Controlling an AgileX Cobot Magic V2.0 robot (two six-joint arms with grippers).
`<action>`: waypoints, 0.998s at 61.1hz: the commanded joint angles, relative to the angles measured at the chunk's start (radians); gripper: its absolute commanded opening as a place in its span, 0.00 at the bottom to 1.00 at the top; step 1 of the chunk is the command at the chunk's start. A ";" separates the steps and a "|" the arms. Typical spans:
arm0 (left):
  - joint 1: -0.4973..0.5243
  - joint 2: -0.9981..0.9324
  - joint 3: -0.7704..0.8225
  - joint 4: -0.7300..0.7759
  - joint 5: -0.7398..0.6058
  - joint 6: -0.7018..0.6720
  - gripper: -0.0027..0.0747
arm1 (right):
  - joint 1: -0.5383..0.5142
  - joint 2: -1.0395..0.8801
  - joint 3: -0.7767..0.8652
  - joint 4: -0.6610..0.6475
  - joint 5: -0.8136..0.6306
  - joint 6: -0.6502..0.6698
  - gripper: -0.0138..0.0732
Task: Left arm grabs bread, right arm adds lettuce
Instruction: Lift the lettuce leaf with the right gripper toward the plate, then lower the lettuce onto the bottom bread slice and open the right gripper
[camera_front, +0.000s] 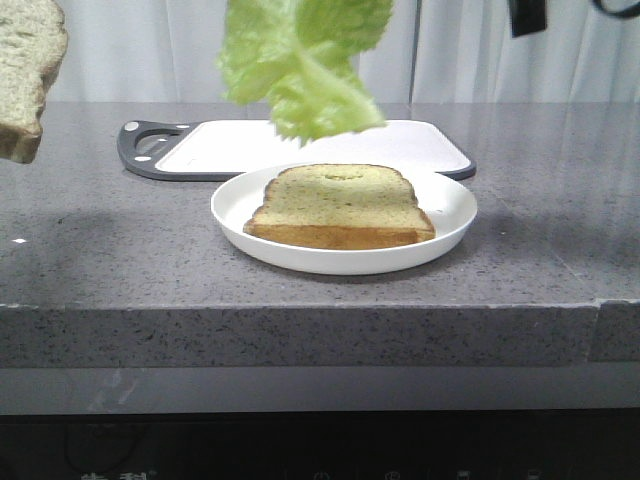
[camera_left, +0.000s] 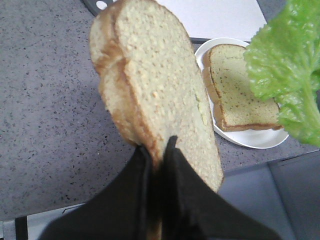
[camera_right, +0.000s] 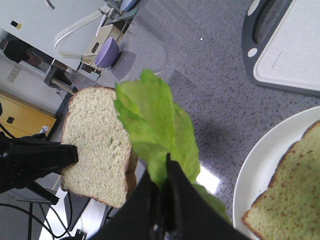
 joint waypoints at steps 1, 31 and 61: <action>0.001 -0.005 -0.026 -0.041 -0.042 -0.001 0.01 | 0.007 0.002 -0.019 0.103 0.015 -0.025 0.02; 0.001 -0.005 -0.026 -0.041 -0.042 -0.001 0.01 | 0.002 0.150 -0.019 0.068 -0.114 -0.025 0.03; 0.001 -0.005 -0.026 -0.041 -0.042 -0.001 0.01 | -0.011 0.099 -0.025 -0.159 -0.248 -0.024 0.62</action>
